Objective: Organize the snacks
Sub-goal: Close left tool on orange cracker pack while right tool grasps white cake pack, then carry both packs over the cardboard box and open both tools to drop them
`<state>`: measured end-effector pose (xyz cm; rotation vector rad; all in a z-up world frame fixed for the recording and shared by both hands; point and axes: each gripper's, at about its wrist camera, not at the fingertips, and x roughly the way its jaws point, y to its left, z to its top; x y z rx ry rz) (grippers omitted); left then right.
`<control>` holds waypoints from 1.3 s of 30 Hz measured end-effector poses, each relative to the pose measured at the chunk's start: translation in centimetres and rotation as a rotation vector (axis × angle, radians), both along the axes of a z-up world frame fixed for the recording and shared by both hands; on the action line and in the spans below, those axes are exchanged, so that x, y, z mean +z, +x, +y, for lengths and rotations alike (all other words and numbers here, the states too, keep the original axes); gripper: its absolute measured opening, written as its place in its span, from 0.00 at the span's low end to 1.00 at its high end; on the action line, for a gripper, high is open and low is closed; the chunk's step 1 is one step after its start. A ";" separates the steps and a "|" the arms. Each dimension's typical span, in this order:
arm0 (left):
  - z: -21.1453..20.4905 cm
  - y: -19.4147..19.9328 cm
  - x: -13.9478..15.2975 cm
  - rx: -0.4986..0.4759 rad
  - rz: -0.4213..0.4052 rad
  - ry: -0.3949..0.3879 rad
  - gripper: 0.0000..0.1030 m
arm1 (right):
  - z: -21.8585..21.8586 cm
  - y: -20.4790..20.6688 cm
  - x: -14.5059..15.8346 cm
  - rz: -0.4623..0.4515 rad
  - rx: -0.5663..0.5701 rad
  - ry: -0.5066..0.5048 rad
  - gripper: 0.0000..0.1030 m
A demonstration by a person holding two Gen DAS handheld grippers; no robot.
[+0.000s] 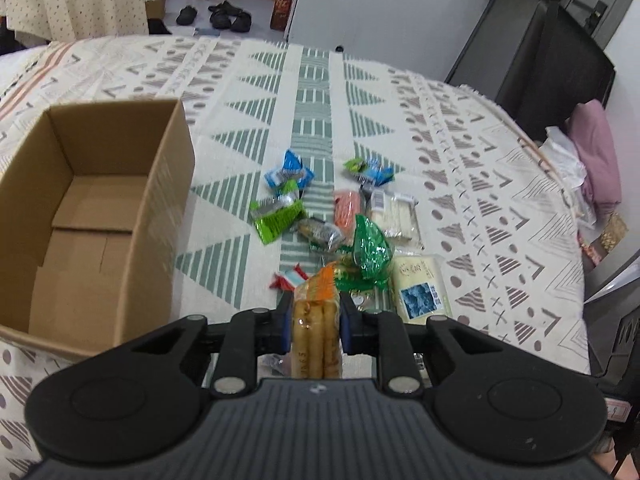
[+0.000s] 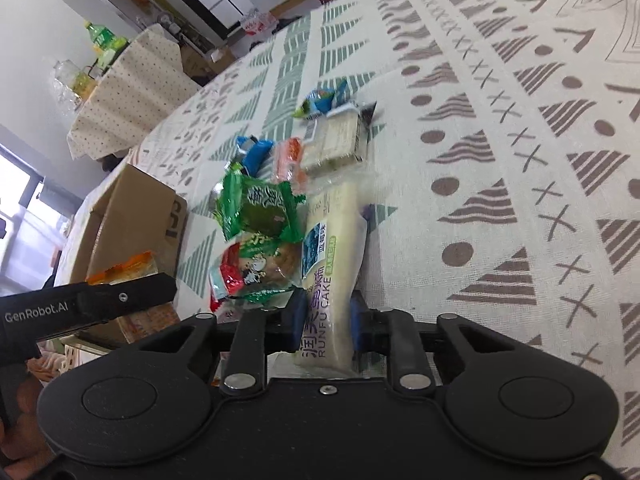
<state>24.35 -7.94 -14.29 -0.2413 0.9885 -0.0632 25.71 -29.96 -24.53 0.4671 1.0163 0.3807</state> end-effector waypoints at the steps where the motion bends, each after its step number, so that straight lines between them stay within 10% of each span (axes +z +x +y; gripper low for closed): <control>1: 0.1 -0.1 0.3 -0.009 -0.015 0.002 0.21 | -0.1 -0.2 0.3 -0.009 -0.006 -0.003 0.20; 39: 10.7 -3.5 6.5 0.101 -0.255 -0.270 0.21 | 6.9 -5.6 11.6 -0.230 -0.103 -0.035 0.19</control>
